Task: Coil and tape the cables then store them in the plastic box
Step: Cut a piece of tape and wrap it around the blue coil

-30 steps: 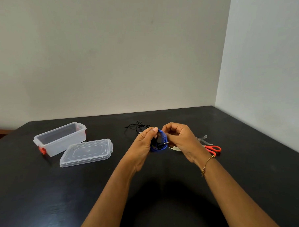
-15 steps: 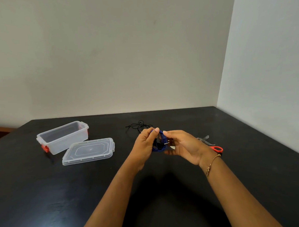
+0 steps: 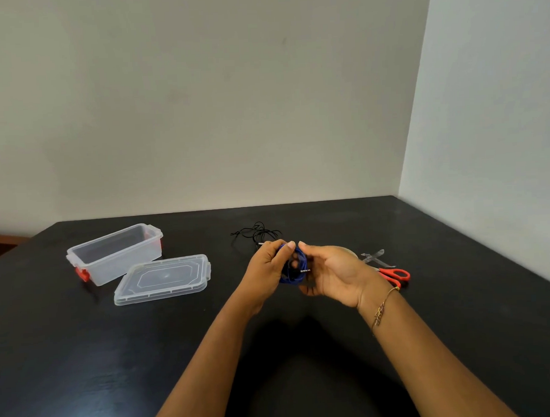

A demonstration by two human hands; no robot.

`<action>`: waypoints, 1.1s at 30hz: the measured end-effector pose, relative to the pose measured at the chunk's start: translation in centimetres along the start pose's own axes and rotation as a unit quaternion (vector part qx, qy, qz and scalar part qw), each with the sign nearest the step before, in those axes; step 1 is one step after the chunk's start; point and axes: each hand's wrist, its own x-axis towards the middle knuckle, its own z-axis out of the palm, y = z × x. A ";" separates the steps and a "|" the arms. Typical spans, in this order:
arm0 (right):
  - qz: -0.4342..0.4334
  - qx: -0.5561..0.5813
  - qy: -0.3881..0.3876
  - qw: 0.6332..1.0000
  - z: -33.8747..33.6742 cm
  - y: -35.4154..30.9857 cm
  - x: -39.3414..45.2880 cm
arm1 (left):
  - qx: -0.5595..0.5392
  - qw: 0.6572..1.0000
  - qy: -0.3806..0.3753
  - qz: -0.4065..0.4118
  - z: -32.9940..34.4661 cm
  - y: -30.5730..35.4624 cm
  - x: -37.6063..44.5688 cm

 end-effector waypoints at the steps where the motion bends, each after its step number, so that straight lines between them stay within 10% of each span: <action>1: 0.001 0.010 0.009 1.000 0.1 0.0 0.1 | -0.003 1.000 0.002 -0.002 -0.1 -0.1 0.0; 33: -0.114 0.040 -0.040 0.992 -1.2 0.5 0.5 | -0.116 0.993 0.012 -0.030 -0.1 0.8 -0.6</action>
